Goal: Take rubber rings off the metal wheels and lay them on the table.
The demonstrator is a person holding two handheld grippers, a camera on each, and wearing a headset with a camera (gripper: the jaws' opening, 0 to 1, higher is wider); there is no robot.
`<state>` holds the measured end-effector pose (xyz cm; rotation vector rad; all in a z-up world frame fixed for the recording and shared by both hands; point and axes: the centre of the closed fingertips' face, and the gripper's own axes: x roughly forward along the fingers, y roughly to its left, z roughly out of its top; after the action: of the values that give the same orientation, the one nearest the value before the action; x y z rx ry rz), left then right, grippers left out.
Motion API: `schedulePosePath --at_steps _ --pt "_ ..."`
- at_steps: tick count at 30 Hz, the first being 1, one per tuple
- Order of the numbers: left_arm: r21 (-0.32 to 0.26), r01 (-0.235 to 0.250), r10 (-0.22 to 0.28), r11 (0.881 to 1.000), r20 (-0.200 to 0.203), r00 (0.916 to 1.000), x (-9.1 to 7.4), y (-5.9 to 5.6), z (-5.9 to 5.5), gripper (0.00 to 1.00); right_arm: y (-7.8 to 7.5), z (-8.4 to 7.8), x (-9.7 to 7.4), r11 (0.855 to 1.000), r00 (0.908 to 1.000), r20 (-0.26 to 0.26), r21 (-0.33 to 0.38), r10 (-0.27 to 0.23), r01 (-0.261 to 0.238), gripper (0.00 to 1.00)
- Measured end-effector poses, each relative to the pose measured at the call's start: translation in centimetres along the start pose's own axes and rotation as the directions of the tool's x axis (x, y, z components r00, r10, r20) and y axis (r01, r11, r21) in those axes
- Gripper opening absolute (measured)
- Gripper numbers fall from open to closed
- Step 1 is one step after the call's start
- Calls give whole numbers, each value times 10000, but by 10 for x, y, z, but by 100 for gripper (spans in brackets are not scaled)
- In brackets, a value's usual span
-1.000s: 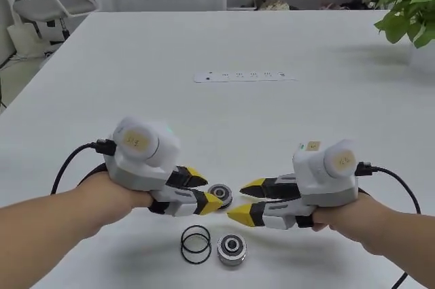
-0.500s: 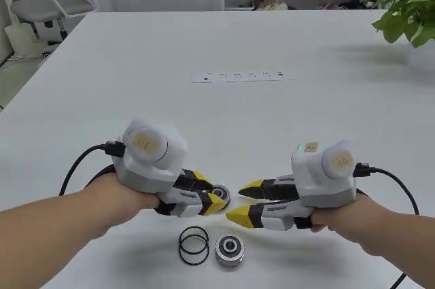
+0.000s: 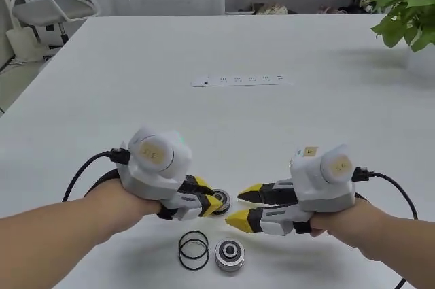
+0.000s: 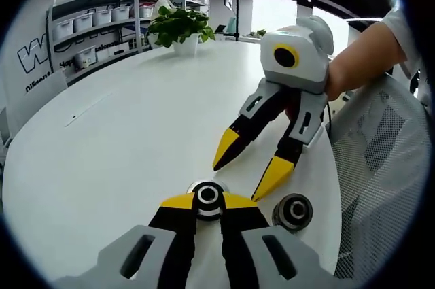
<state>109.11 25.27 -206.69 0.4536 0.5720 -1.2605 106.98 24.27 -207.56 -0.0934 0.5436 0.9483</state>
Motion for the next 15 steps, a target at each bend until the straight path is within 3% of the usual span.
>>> schedulePosePath --at_steps 15 --pt "-18 -151 151 9999 35 9999 0 0 0 8 -1 4 9 10000 9999 78 -11 -96 96 31"
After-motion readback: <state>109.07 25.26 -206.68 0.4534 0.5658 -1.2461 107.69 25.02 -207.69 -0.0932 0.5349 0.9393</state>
